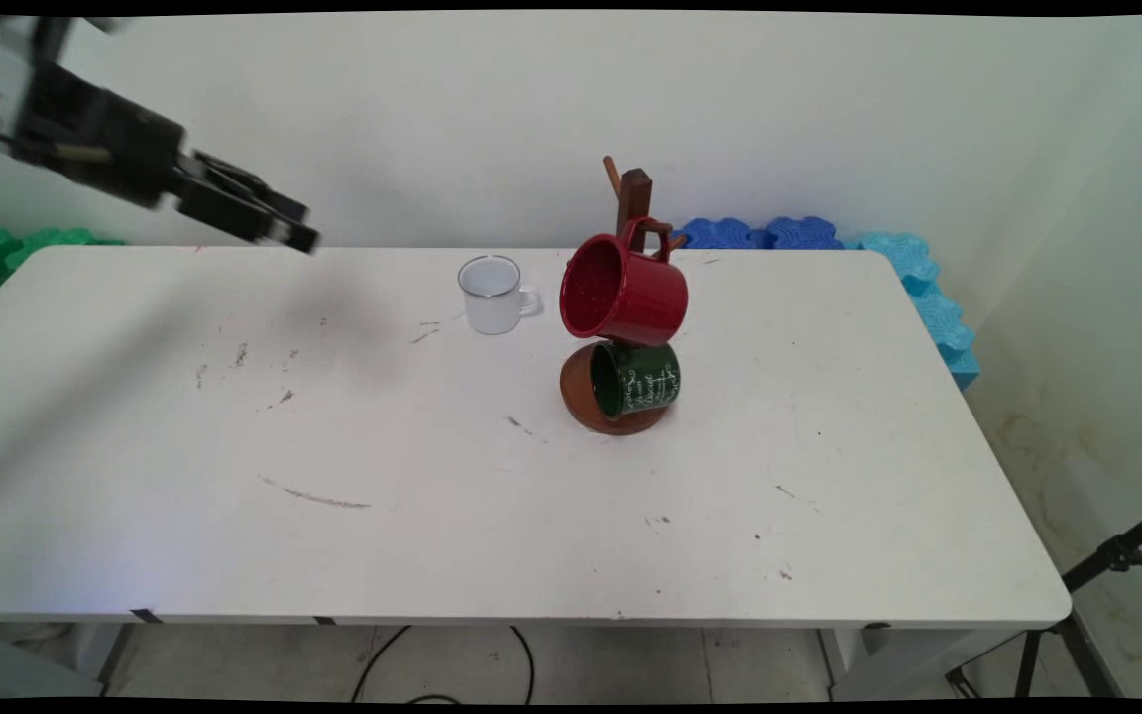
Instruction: Pick up the red mug from the rack
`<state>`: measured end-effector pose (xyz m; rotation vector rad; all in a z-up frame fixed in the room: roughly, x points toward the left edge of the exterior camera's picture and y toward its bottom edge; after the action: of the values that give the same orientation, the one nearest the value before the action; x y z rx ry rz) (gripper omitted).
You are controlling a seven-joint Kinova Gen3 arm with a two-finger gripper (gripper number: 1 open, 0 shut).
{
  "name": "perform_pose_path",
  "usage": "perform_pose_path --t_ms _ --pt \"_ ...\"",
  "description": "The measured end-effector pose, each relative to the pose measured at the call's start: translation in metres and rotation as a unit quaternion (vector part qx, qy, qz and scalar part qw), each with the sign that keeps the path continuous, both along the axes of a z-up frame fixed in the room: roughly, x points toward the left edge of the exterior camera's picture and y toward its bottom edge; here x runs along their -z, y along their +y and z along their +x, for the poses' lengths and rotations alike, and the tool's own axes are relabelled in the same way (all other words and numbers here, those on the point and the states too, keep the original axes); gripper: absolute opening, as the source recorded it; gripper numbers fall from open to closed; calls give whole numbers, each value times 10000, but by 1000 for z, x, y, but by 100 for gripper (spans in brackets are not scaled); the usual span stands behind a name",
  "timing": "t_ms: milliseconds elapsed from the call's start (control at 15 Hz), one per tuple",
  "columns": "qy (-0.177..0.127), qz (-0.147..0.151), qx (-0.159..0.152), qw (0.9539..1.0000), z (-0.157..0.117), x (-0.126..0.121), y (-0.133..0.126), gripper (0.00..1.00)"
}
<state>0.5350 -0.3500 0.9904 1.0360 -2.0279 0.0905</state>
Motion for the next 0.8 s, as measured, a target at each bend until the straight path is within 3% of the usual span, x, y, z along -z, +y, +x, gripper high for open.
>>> perform_pose_path --t_ms 267,533,800 --pt "396 -100 373 9985 -64 19 9 100" --pt "451 -49 568 9974 -109 31 13 100" --pt "380 -329 718 9962 -139 40 12 100"
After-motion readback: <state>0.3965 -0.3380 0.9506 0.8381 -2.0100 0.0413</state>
